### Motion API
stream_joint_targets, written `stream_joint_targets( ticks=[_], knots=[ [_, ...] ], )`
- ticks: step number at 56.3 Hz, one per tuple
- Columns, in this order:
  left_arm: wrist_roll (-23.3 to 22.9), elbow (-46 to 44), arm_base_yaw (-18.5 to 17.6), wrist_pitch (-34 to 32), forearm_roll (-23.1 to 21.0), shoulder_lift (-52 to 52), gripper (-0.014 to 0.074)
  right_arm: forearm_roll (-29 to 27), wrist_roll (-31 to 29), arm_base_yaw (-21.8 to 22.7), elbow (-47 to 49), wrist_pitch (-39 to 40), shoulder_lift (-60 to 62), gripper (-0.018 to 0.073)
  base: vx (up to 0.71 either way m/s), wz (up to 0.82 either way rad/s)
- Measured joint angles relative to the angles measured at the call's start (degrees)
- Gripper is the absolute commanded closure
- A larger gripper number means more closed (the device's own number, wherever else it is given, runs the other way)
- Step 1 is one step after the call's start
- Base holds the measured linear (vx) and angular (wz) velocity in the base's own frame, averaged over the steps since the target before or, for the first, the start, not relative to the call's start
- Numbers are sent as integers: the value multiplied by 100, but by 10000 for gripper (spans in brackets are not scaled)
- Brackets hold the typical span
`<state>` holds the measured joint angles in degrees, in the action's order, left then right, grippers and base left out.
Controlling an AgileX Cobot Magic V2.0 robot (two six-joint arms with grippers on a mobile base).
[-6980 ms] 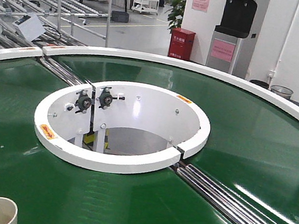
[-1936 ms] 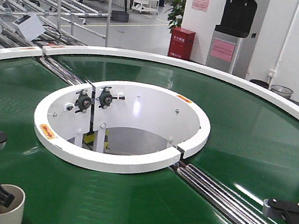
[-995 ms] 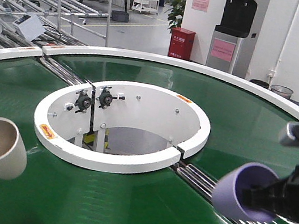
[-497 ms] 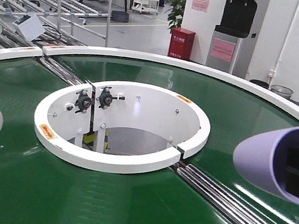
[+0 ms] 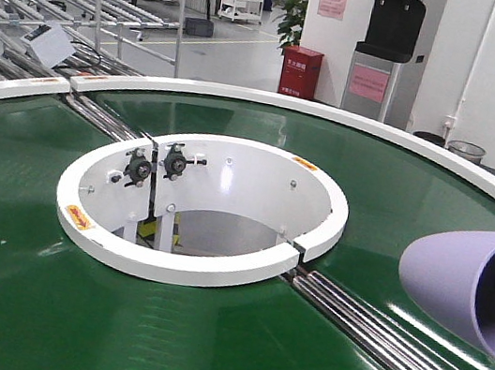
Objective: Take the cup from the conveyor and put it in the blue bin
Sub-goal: 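Lift both held cups up off the green conveyor, then drive the base away from the conveyor to the blue bin cart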
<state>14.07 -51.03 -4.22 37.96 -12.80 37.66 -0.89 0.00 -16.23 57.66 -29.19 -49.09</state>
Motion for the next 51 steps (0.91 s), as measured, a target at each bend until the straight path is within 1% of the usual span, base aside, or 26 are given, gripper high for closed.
stream_joint_targets(
  ticks=[11, 51],
  knots=[
    [0, 0, 0, 129, 0, 0, 603, -7, 0, 0, 0, 0, 0, 568, 0, 0],
    [0, 0, 0, 129, 0, 0, 603, -13, 0, 0, 0, -1, 0, 568, -1, -1]
  ],
)
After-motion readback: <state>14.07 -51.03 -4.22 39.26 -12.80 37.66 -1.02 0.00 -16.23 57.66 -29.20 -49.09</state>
